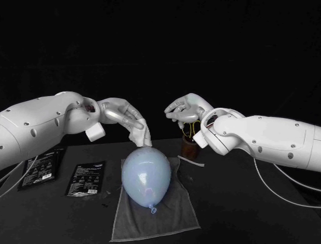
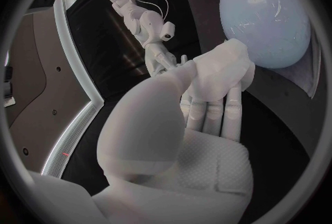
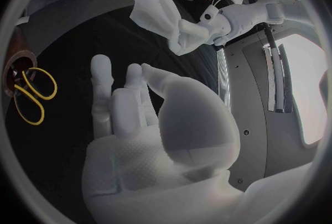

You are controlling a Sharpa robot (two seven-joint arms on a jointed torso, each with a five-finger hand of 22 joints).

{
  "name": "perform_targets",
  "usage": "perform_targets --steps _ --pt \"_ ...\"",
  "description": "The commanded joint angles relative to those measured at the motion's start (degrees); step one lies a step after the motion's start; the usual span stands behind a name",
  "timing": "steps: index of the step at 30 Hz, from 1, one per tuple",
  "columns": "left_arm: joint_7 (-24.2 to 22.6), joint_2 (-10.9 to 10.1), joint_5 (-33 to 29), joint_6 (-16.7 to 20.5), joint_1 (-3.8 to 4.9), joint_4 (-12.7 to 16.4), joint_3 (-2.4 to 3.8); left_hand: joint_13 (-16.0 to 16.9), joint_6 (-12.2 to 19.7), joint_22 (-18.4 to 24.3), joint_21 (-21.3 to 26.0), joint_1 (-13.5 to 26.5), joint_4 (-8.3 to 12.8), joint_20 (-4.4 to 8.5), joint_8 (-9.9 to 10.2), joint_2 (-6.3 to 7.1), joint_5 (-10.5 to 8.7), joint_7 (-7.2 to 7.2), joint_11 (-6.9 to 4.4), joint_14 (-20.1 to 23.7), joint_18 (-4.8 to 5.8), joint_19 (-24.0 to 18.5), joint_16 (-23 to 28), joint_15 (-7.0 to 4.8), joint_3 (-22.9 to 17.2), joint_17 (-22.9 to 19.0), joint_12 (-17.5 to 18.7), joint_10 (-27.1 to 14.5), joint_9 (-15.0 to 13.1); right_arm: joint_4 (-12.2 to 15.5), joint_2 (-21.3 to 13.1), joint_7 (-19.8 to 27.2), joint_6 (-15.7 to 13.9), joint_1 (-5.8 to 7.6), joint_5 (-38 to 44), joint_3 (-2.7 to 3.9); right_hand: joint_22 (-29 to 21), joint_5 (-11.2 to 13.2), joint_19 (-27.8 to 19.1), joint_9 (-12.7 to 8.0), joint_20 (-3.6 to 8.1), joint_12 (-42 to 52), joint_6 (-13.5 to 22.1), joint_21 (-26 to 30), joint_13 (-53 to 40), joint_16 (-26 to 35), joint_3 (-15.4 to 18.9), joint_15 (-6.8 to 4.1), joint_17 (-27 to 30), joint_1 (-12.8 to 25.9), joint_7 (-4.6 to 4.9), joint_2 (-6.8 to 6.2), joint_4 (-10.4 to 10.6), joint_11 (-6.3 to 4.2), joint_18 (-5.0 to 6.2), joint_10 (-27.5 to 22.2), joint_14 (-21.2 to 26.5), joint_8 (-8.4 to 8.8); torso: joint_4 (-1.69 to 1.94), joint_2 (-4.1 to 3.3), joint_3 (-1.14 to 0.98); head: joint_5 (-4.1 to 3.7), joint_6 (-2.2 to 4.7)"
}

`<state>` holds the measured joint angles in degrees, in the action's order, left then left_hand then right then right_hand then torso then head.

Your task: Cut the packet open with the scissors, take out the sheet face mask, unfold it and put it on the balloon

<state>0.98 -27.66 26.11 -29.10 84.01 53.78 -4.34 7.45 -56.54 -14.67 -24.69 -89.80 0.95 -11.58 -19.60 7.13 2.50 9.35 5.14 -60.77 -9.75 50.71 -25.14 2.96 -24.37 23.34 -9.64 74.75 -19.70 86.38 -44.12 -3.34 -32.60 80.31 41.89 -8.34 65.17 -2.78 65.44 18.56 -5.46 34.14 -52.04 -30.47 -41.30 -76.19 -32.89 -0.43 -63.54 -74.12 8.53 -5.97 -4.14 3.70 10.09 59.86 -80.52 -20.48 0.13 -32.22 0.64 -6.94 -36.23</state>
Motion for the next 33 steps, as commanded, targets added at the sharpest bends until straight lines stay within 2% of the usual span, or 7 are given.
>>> perform_targets --steps 1,3,8,18,21,25,33 --pt "0.7 0.2 1.4 -3.7 1.52 -0.2 0.13 1.6 -0.9 -3.8 -4.6 0.1 2.3 0.94 1.5 -1.49 0.16 0.07 0.02 -0.1 1.93 -3.4 -0.5 -0.16 0.5 0.0 -1.8 -1.5 1.0 -1.1 0.6 4.4 2.3 -0.37 1.4 -0.09 -1.0 -0.1 0.2 -0.4 -0.13 -6.5 -0.5 1.4 6.7 1.5 -0.6 0.07 2.0 -0.3 0.04 -0.93 -0.7 0.32 0.26 0.6 0.5 0.63 0.01 0.10 -0.03 0.09 0.16" --pt "1.6 0.2 2.0 -5.7 2.65 -0.3 0.13 2.7 -1.3 -6.7 -8.1 0.8 3.6 1.31 2.5 -2.19 0.24 0.30 0.23 0.1 2.67 -6.2 -0.8 -0.03 0.0 0.1 -3.2 -2.4 1.7 -1.8 0.9 5.2 2.8 -0.64 1.5 -0.18 -1.4 0.0 0.1 -0.7 -0.22 -9.3 -0.7 2.0 9.8 2.9 -0.6 0.27 4.0 -0.3 0.40 -0.66 -0.9 0.37 0.26 1.2 1.3 0.90 0.06 0.13 -0.04 0.12 0.32" --pt "4.0 0.1 3.3 -10.6 5.16 -0.3 0.11 4.7 -1.0 -9.8 -11.8 2.1 5.5 1.33 4.2 -2.28 0.24 0.69 0.54 0.6 3.01 -9.4 -1.6 0.01 -1.9 0.6 -5.6 -3.9 2.6 -3.2 1.8 6.8 4.8 -1.37 1.9 -0.33 -1.8 0.0 0.1 -1.5 -0.64 -15.4 0.0 2.7 16.3 3.9 0.1 0.96 5.3 -0.2 1.18 -1.10 -1.5 1.37 0.18 1.4 1.7 2.22 0.07 0.13 -0.05 0.29 0.63" --pt "8.2 -0.6 11.1 -17.7 8.95 1.5 0.09 7.2 -0.6 -12.0 -14.6 3.7 7.4 0.85 5.4 -1.92 0.27 1.00 0.82 1.3 2.68 -11.7 -2.9 0.08 -5.1 1.5 -8.7 -5.7 3.1 -5.9 3.9 9.2 9.9 -2.91 5.1 -0.58 -2.4 0.0 -0.4 -3.3 -2.02 -24.4 5.1 3.8 26.4 5.5 2.1 2.76 8.2 0.3 2.23 -4.04 -2.3 3.42 0.14 -3.4 3.4 6.12 0.13 0.13 -0.05 0.54 0.78" --pt "8.4 -0.7 14.3 -18.3 9.75 2.1 0.08 7.9 -0.5 -12.5 -15.3 4.1 8.0 0.75 5.7 -1.75 0.27 1.01 0.88 1.6 2.44 -12.2 -3.4 0.05 -6.4 1.8 -9.6 -6.1 3.3 -6.2 4.5 9.5 10.9 -3.20 5.9 -0.60 -2.6 0.0 -0.7 -3.5 -2.22 -25.5 6.4 4.3 27.9 6.4 3.3 2.94 9.8 0.1 2.30 -4.09 -2.6 3.54 0.19 -4.8 4.4 6.84 0.12 0.09 -0.06 0.66 0.85" --pt "8.5 -0.8 19.0 -19.1 10.93 3.0 0.08 8.9 -0.6 -13.2 -16.3 5.0 8.6 0.47 5.8 -1.23 0.30 0.94 0.86 1.9 2.04 -12.8 -4.2 -0.01 -8.5 2.3 -11.0 -6.7 3.3 -6.6 5.8 10.4 11.7 -3.69 6.7 -0.63 -3.3 -0.1 -1.4 -4.0 -2.00 -27.1 9.3 5.4 30.3 7.8 6.3 2.25 12.3 -0.2 1.75 -3.92 -2.8 3.34 0.39 -8.4 6.1 8.22 0.05 0.10 -0.04 0.87 0.90" --pt "8.6 -1.1 21.0 -19.9 11.81 4.0 0.06 9.8 -0.6 -13.8 -17.2 5.8 9.0 0.15 6.0 -0.76 0.33 0.86 0.81 2.2 1.65 -13.4 -5.1 -0.07 -10.3 2.9 -12.4 -7.3 3.4 -7.0 7.5 11.8 12.8 -4.61 5.0 -0.66 -4.4 -0.1 -1.7 -4.2 -1.32 -27.7 12.1 7.0 32.6 8.5 10.7 1.34 14.0 0.2 1.23 -3.38 -2.4 2.96 0.32 -12.3 7.4 9.19 0.09 0.02 -0.02 0.80 0.64"
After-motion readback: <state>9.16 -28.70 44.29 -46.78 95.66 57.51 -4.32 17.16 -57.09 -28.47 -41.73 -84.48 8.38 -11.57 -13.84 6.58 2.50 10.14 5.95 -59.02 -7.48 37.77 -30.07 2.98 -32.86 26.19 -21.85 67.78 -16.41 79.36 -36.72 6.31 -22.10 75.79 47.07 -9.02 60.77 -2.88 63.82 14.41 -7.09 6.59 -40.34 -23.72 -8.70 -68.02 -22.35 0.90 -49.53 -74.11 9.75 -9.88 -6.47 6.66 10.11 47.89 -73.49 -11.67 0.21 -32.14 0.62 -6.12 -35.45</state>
